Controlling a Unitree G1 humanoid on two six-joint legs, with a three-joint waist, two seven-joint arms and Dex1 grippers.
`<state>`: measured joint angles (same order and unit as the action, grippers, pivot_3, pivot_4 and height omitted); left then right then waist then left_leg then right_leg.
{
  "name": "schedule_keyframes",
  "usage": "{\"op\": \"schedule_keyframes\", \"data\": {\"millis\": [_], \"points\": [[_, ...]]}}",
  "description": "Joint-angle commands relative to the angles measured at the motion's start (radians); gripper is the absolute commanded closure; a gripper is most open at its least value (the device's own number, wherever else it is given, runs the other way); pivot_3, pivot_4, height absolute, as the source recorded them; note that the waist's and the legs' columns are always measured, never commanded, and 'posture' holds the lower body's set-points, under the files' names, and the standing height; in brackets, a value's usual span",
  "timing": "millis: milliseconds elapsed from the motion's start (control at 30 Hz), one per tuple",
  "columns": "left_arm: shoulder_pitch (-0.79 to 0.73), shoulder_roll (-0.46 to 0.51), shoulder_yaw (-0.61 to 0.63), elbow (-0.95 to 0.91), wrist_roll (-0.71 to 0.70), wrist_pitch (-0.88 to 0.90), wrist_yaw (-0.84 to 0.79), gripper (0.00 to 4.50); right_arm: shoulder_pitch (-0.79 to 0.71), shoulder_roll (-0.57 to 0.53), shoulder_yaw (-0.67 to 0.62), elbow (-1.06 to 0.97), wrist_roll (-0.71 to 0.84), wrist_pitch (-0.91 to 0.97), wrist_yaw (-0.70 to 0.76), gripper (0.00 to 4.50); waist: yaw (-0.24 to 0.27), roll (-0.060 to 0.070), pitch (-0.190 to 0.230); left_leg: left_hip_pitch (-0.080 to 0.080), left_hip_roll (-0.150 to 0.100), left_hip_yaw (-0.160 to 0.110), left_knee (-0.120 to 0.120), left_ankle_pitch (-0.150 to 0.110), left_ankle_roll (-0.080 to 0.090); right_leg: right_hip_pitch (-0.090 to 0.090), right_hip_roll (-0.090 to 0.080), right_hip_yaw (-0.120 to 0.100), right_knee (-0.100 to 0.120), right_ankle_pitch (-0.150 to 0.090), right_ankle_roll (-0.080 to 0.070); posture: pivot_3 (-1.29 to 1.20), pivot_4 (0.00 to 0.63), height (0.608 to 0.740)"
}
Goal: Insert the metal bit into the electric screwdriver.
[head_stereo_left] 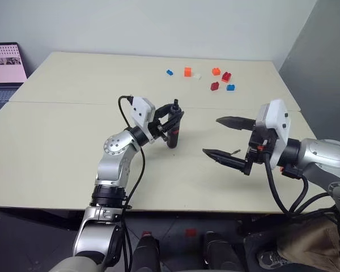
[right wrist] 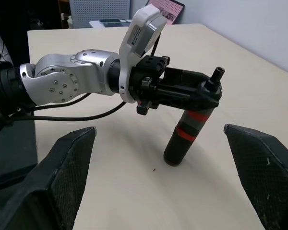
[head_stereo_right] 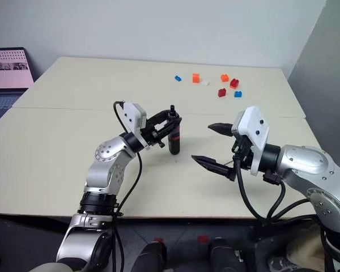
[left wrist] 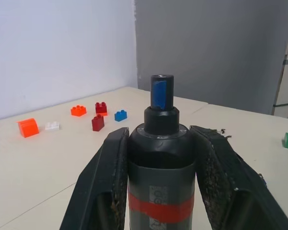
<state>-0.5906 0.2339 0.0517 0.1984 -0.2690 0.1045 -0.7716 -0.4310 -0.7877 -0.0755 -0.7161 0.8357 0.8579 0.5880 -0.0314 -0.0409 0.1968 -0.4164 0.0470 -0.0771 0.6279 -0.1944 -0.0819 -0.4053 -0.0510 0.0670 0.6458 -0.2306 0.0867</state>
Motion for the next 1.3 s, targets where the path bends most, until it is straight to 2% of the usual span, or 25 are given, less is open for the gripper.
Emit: {"op": "schedule_keyframes", "data": {"millis": [33, 367, 500, 667, 800, 867, 1100, 1267, 1300], "points": [[0.031, 0.018, 0.007, -0.072, -0.024, 0.034, 0.024, 2.89, -0.006, -0.030, 0.000, 0.009, -0.028, -0.020, 0.033, 0.00, 0.000, 0.000, 0.000, 0.000, 0.000, 0.000, 0.000, 0.000, 0.000, 0.000, 0.000, 0.000, 0.000, 0.000, 0.000, 0.00, 0.150, 0.740], [0.063, 0.023, -0.008, -0.143, -0.042, 0.073, 0.062, 2.89, -0.003, -0.093, 0.029, 0.091, -0.119, -0.074, 0.148, 0.00, 0.001, 0.000, 0.000, 0.000, 0.000, 0.000, 0.000, 0.000, 0.000, 0.000, 0.000, 0.000, -0.001, 0.000, 0.000, 0.00, 0.150, 0.740], [0.068, 0.020, -0.028, -0.144, -0.031, 0.063, 0.065, 2.89, -0.079, -0.192, 0.150, 0.232, -0.289, -0.195, 0.317, 0.00, 0.000, 0.000, 0.000, 0.000, 0.000, 0.001, 0.000, 0.000, 0.000, 0.000, 0.000, 0.000, -0.001, 0.000, 0.000, 0.00, 0.150, 0.740], [0.068, 0.011, -0.048, -0.137, -0.015, 0.044, 0.073, 2.89, -0.247, -0.262, 0.391, 0.501, -0.563, -0.440, 0.605, 0.00, -0.001, 0.000, 0.000, 0.001, 0.000, 0.002, 0.000, 0.000, 0.000, -0.001, 0.000, 0.001, -0.002, 0.000, 0.000, 0.00, 0.150, 0.740], [0.078, 0.013, -0.063, -0.140, -0.004, 0.025, 0.073, 2.89, -0.449, -0.177, 0.599, 0.847, -0.785, -0.666, 0.831, 0.00, -0.009, 0.001, 0.000, 0.001, 0.000, 0.003, -0.001, 0.000, 0.000, -0.001, 0.000, 0.001, -0.002, 0.000, 0.000, 0.00, 0.150, 0.740], [0.079, 0.014, -0.070, -0.142, 0.003, 0.017, 0.079, 2.89, -0.536, -0.112, 0.665, 1.030, -0.883, -0.792, 0.877, 0.00, -0.011, 0.002, 0.001, 0.001, 0.000, 0.003, -0.001, 0.000, 0.000, -0.001, 0.000, 0.002, -0.002, 0.000, 0.000, 0.00, 0.150, 0.740], [0.090, 0.015, -0.077, -0.156, 0.015, 0.005, 0.099, 2.89, -0.752, 0.111, 0.792, 1.561, -1.136, -1.111, 0.854, 0.00, -0.012, 0.004, 0.002, 0.001, 0.000, 0.003, -0.003, 0.000, -0.001, -0.002, 0.000, 0.001, -0.002, 0.003, 0.005, 0.00, 0.150, 0.740], [0.101, 0.018, -0.084, -0.174, 0.020, 0.002, 0.113, 2.89, -0.818, 0.218, 0.812, 1.777, -1.239, -1.198, 0.797, 0.00, -0.013, 0.005, 0.002, 0.001, 0.000, 0.003, -0.004, 0.000, -0.001, -0.002, 0.000, 0.001, -0.002, 0.003, 0.005, 0.00, 0.150, 0.740], [0.103, 0.019, -0.085, -0.176, 0.020, 0.002, 0.115, 2.89, -0.823, 0.230, 0.805, 1.801, -1.247, -1.207, 0.795, 0.18, -0.013, 0.005, 0.002, 0.001, 0.000, 0.003, -0.004, 0.000, -0.001, -0.002, 0.000, 0.001, -0.002, 0.003, 0.005, 0.00, 0.150, 0.740]]}}
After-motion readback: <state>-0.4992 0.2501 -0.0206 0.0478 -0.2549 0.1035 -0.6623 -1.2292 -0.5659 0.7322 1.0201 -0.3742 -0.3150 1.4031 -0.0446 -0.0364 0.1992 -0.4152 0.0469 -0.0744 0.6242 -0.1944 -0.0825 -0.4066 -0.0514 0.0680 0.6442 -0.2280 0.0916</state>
